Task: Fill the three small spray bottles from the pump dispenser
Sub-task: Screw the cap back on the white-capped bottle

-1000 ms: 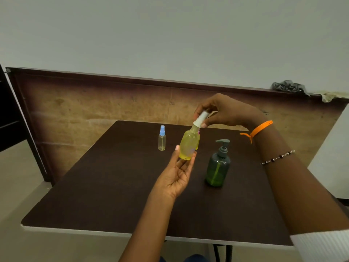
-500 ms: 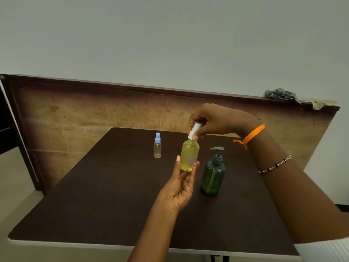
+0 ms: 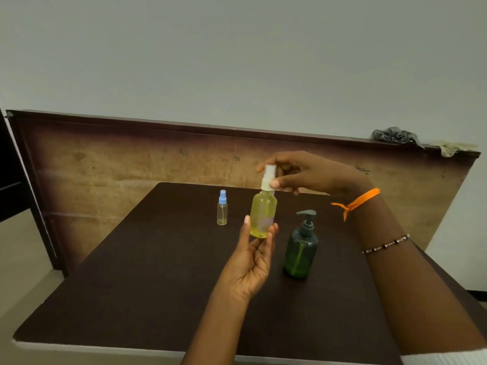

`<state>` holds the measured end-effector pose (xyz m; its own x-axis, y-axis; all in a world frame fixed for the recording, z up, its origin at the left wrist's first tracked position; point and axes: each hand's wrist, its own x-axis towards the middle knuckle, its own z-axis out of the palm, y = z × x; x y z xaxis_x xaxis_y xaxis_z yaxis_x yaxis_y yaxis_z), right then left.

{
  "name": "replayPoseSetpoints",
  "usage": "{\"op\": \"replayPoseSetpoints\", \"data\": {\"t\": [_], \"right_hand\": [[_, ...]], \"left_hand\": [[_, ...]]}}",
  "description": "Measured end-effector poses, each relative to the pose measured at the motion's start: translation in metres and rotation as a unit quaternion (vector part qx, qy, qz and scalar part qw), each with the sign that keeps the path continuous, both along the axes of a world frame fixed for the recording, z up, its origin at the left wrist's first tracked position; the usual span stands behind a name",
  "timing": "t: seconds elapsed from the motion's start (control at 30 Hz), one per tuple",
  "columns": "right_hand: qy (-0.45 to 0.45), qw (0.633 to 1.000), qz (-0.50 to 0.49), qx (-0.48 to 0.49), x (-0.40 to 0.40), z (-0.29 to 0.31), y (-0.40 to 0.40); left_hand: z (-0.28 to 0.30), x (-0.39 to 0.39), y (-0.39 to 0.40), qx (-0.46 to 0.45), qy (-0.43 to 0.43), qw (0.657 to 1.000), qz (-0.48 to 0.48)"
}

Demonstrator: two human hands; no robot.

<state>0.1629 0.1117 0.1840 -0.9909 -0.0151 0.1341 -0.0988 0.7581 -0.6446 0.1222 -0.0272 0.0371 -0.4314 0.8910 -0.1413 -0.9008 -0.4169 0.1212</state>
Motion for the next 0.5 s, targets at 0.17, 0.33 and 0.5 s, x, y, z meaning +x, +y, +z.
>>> {"op": "replayPoseSetpoints", "data": {"t": [0.17,0.33,0.5], "right_hand": [[0.078,0.992,-0.058,-0.080,-0.003,-0.019,0.001],[0.174,0.958,-0.215,-0.070,-0.004,-0.045,-0.015],[0.115,0.932,0.002,-0.344,0.007,-0.036,0.001]], "left_hand": [[0.004,0.002,-0.002,0.037,0.041,0.998,0.014],[0.003,0.005,0.001,0.011,0.090,0.994,0.059],[0.010,0.003,-0.004,0.004,0.120,0.993,0.022]]}}
